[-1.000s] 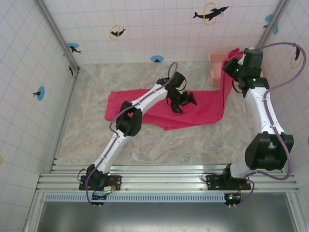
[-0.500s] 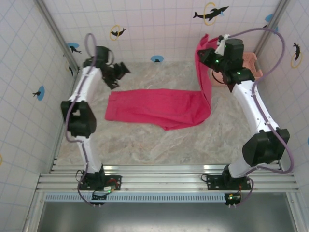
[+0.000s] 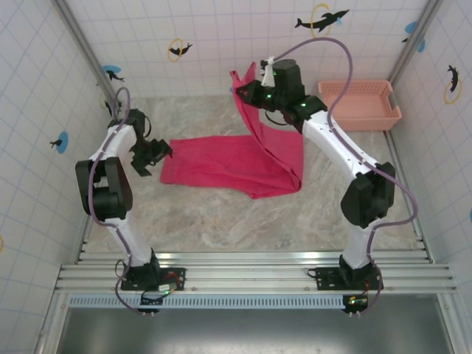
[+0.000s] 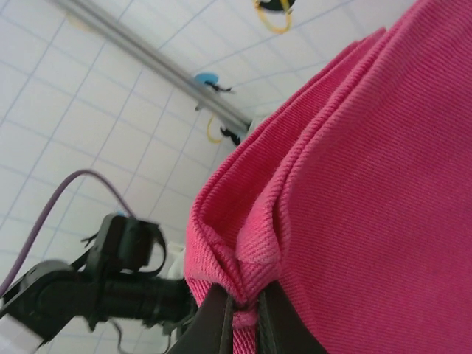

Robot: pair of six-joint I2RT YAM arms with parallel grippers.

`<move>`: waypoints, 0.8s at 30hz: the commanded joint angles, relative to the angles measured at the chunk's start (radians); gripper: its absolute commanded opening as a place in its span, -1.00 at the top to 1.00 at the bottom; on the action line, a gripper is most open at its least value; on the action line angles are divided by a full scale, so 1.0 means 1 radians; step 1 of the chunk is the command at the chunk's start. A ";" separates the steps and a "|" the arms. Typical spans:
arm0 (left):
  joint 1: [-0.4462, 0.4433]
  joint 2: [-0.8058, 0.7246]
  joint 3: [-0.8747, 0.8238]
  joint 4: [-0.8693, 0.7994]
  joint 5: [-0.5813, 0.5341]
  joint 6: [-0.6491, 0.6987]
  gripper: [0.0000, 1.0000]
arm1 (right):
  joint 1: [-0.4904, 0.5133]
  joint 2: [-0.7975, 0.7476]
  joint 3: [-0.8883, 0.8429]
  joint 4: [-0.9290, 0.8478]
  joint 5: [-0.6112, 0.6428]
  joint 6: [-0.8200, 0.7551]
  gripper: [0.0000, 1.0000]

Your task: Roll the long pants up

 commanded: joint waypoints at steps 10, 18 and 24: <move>0.061 0.173 0.087 0.061 0.130 0.018 -0.95 | 0.156 0.158 0.122 -0.054 -0.102 0.001 1.00; 0.072 0.193 0.090 0.065 0.161 0.030 -0.95 | 0.223 0.284 0.192 -0.029 -0.173 0.047 1.00; 0.077 0.208 0.110 0.066 0.185 0.031 -0.95 | 0.263 0.365 0.293 -0.102 -0.208 0.055 1.00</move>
